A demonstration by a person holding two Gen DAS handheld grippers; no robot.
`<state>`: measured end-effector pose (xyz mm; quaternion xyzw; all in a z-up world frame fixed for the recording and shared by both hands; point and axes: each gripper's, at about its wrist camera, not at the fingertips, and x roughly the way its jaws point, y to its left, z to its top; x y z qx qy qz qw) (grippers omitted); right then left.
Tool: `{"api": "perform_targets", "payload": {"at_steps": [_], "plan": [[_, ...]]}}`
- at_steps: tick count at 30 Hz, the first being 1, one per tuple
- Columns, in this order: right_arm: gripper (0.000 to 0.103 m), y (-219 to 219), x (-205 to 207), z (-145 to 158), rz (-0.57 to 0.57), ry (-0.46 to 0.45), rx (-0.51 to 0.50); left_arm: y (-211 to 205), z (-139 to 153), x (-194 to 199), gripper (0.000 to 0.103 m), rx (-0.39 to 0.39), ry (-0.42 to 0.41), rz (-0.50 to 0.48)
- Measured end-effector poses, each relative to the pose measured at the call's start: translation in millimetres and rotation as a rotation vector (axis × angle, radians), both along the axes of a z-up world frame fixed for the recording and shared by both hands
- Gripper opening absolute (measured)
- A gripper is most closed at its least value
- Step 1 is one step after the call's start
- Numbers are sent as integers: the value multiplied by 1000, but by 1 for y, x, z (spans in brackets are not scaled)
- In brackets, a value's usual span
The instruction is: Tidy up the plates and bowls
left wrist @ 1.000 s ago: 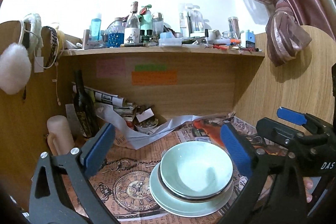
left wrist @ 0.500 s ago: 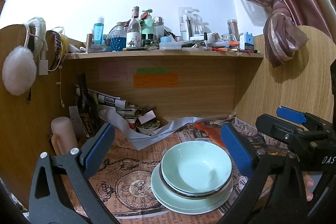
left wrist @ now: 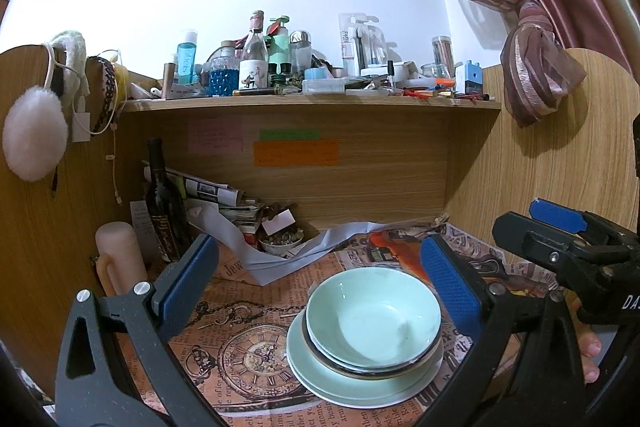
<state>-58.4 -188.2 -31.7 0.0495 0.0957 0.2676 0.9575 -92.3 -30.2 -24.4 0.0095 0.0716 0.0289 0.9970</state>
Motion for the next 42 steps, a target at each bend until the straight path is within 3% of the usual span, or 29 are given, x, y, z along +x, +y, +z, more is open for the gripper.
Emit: {"api": "perform_targets", "payload": {"at_steps": [42], "plan": [[103, -1, 8, -4, -8, 29, 8, -5, -3, 15, 103, -16, 41, -52]]}}
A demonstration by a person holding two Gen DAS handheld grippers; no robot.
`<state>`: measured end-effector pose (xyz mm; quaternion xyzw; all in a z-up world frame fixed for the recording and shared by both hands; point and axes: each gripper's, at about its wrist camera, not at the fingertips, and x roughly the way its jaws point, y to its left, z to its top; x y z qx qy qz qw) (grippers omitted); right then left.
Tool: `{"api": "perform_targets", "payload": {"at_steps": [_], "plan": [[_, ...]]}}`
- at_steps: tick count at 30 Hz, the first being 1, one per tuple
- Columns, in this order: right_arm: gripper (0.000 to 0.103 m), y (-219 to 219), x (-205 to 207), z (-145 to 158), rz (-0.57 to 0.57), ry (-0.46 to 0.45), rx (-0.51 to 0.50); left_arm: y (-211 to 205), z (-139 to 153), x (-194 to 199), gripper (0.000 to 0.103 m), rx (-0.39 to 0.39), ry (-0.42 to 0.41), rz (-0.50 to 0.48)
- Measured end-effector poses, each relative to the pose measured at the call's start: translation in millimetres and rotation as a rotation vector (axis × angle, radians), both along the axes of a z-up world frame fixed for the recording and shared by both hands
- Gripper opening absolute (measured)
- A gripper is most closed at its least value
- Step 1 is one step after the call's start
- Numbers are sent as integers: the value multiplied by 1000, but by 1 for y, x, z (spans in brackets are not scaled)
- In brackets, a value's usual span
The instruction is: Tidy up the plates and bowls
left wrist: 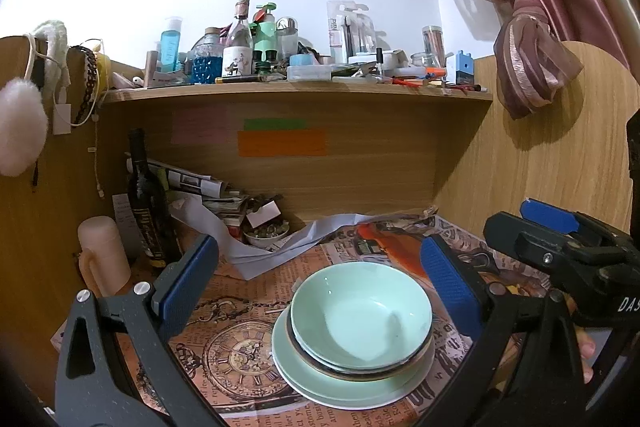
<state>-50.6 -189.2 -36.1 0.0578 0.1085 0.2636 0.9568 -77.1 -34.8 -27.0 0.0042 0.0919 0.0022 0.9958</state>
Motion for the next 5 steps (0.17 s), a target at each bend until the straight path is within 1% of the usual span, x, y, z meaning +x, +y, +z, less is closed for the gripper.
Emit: {"api": "perform_targets", "payload": {"at_steps": [5], "plan": [[103, -2, 3, -1, -1, 6, 2, 2, -1, 2, 103, -7, 4, -4]]}}
